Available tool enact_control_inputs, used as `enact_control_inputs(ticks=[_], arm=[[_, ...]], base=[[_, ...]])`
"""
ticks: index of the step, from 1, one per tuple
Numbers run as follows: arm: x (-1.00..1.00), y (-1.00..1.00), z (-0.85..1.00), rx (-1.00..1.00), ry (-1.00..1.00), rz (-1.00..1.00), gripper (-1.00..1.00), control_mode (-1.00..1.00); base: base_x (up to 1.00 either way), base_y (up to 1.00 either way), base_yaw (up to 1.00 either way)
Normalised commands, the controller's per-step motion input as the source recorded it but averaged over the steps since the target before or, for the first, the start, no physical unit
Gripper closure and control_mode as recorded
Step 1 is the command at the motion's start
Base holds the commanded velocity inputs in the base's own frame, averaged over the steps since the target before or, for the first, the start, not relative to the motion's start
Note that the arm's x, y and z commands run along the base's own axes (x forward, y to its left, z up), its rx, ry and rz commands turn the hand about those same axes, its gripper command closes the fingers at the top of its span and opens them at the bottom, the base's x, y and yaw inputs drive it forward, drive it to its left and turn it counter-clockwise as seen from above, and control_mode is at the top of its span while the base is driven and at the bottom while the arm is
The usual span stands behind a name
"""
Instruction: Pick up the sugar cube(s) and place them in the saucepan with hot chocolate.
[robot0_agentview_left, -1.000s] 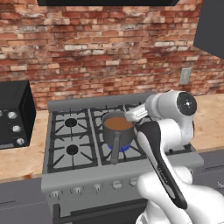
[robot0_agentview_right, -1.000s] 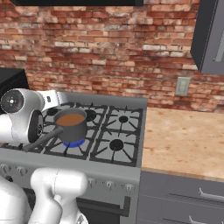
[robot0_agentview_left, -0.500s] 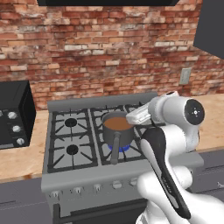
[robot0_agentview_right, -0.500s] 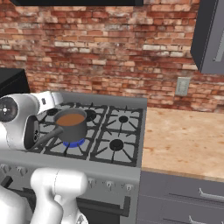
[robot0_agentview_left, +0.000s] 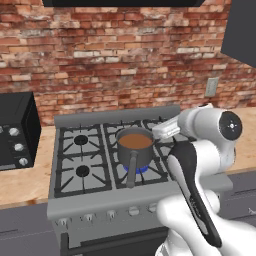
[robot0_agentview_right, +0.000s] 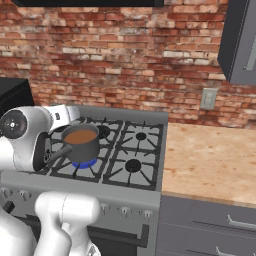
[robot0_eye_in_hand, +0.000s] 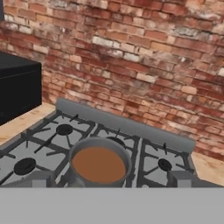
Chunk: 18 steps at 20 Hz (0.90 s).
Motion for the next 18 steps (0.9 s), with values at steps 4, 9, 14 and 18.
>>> enact_control_inputs(ticks=[4,9,14,18], arm=[[-0.13,-0.21,0.00,0.05,-0.01,-0.03,-1.00,-1.00],[-0.34,0.00,0.04,0.01,-0.06,0.03,-1.00,-1.00],[-0.23,0.00,0.07,0.00,-0.04,0.07,-1.00,-1.00],[-0.23,0.00,0.03,0.00,0.00,0.07,-1.00,-1.00]], base=[[0.00,0.00,0.00],[0.00,0.00,0.00],[0.00,0.00,0.00],[0.00,0.00,0.00]])
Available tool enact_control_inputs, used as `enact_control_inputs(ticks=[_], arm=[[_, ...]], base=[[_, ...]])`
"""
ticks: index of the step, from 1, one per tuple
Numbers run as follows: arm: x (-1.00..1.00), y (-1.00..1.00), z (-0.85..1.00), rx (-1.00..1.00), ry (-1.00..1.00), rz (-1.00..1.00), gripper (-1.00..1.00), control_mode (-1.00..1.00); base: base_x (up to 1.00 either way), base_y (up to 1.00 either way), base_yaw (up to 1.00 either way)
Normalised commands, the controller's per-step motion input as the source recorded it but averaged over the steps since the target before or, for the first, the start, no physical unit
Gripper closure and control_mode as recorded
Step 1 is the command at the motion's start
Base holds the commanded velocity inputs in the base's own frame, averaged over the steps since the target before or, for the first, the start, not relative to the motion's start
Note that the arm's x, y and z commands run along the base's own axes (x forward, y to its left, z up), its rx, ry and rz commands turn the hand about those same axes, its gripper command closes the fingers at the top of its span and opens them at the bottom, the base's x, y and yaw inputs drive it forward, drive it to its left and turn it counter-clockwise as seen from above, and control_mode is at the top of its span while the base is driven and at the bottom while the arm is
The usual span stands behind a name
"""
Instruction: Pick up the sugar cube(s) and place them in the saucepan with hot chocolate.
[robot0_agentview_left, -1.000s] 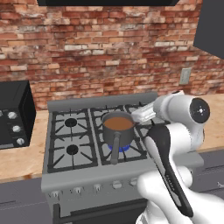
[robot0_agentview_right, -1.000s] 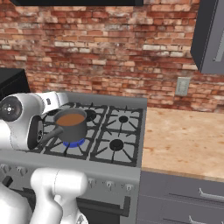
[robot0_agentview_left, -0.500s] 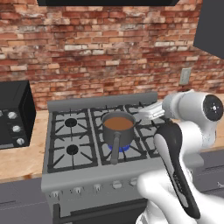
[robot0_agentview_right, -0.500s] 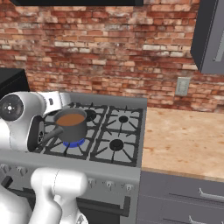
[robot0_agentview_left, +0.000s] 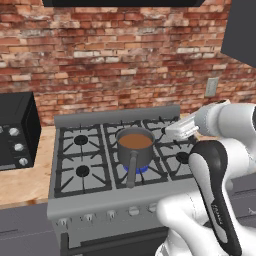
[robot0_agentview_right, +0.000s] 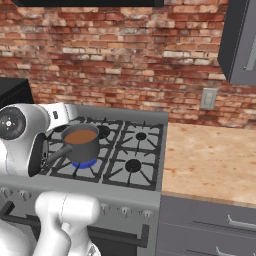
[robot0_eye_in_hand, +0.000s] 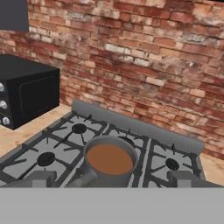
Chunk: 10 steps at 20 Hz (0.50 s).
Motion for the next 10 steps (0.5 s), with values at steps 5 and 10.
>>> enact_control_inputs(ticks=[5,10], arm=[[-0.07,0.00,0.00,0.00,0.02,0.00,-1.00,-1.00],[0.00,0.00,0.00,0.00,0.00,0.00,-1.00,-1.00]], base=[[0.00,0.00,0.00],[0.00,0.00,0.00]])
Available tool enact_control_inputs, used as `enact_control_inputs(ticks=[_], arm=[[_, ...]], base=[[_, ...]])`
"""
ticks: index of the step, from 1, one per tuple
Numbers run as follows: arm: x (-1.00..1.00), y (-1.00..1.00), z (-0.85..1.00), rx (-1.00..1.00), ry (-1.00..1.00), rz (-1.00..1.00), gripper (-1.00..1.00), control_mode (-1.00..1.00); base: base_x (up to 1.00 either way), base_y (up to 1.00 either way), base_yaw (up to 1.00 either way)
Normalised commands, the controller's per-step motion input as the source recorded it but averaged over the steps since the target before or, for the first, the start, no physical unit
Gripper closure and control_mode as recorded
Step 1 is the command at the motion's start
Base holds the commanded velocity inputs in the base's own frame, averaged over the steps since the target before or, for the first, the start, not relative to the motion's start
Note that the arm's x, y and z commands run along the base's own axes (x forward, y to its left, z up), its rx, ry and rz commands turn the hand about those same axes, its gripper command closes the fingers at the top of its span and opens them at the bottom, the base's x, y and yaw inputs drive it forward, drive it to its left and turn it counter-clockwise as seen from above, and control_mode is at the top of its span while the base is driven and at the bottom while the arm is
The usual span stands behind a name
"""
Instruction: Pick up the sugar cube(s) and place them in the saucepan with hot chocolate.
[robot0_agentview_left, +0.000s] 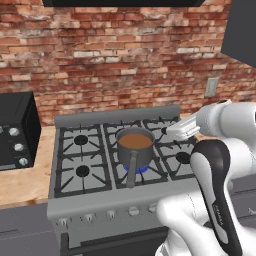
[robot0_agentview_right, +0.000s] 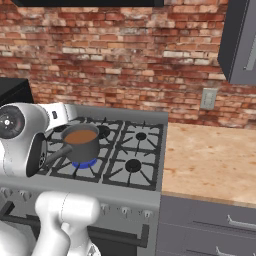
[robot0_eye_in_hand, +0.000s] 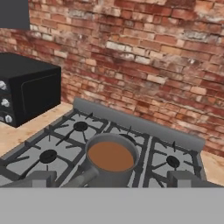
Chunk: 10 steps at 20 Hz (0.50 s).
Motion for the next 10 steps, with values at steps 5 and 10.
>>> enact_control_inputs(ticks=[5,10], arm=[[0.00,0.00,0.00,0.00,0.00,0.00,-1.00,-1.00],[-0.02,-0.02,0.00,0.00,0.00,0.00,-1.00,-1.00]], base=[[0.00,0.00,0.00],[0.00,0.00,0.00]])
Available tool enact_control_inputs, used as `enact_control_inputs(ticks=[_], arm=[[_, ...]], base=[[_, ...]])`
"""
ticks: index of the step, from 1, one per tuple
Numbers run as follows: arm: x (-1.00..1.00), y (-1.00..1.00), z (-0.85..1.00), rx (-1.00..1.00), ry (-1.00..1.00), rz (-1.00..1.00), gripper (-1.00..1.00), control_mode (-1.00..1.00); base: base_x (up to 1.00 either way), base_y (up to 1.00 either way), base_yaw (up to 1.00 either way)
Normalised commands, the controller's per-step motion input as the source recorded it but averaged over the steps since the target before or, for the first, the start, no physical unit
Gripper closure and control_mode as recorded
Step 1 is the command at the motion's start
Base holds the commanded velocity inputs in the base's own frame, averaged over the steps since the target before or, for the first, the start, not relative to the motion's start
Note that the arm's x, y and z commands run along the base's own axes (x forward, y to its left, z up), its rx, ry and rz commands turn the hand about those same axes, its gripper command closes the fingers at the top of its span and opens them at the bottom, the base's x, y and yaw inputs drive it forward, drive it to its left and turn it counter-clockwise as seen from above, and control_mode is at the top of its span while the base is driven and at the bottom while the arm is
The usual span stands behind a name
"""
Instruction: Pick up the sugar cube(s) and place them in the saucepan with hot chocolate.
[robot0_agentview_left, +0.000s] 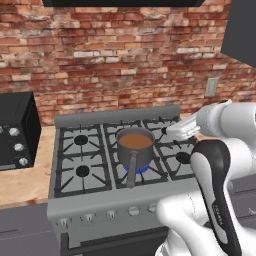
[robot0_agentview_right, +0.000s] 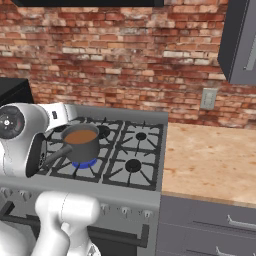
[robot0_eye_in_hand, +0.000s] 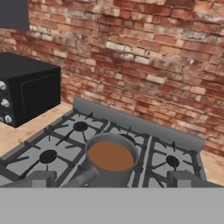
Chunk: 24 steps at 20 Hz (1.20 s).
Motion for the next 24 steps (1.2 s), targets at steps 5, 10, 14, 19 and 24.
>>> enact_control_inputs(ticks=[5,10,14,19,24], arm=[[-0.23,-0.08,0.00,0.00,-0.01,0.00,-1.00,-1.00],[-0.01,-0.02,0.00,0.01,0.00,0.00,-1.00,-1.00],[0.00,0.00,0.00,0.00,0.00,0.00,-1.00,-1.00],[-0.11,-0.06,-0.02,0.01,0.00,-0.02,-1.00,-1.00],[-0.80,-0.40,-0.09,0.11,0.01,-0.28,-1.00,-1.00]], base=[[0.00,0.00,0.00],[0.00,0.00,0.00],[0.00,0.00,0.00],[0.00,0.00,0.00],[0.00,0.00,0.00]])
